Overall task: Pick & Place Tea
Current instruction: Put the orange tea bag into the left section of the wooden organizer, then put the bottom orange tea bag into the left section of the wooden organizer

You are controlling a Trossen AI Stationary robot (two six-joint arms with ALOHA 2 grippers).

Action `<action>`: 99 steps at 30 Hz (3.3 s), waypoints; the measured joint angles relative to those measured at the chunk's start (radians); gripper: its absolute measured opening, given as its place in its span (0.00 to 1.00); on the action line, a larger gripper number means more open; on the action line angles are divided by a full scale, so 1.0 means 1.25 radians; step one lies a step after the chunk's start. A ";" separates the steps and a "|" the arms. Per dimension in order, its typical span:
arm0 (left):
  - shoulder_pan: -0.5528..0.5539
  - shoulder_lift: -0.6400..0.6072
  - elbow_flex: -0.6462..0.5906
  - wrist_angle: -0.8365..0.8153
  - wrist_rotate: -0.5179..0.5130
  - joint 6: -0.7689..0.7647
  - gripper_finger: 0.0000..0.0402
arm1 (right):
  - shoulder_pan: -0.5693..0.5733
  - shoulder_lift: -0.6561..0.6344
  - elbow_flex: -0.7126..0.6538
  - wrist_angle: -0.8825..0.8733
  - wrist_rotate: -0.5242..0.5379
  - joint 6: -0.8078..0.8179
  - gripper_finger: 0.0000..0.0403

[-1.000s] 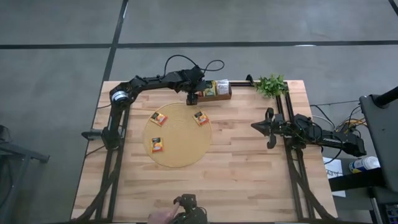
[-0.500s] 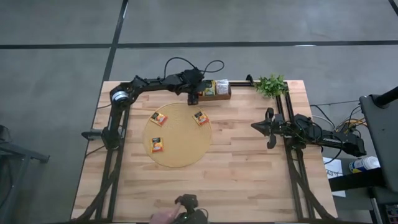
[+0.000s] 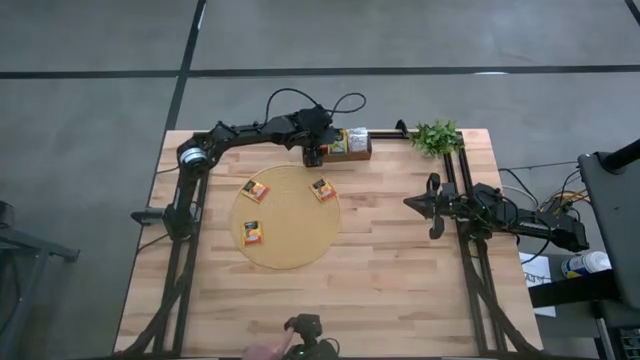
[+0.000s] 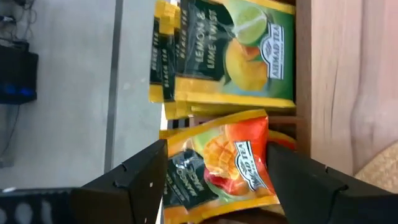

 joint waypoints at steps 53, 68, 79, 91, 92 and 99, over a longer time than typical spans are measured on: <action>0.045 0.077 -0.011 0.115 -0.159 -0.004 0.63 | 0.000 0.000 0.000 0.000 0.000 0.000 0.02; 0.038 0.064 0.012 0.042 -0.171 -0.010 0.58 | 0.000 0.000 0.000 0.000 0.000 0.000 0.02; 0.038 -0.044 0.002 0.024 -0.145 -0.081 0.58 | 0.000 -0.001 0.000 0.000 0.000 0.000 0.02; 0.035 -0.221 -0.033 -0.065 -0.053 -0.135 0.58 | 0.000 0.000 0.000 0.000 0.000 0.000 0.02; 0.034 -0.237 -0.040 -0.075 -0.037 -0.140 0.58 | 0.000 0.000 0.000 0.000 0.000 0.000 0.02; 0.018 -0.349 -0.114 -0.147 0.034 -0.192 0.58 | 0.000 0.000 0.000 0.000 0.000 0.000 0.02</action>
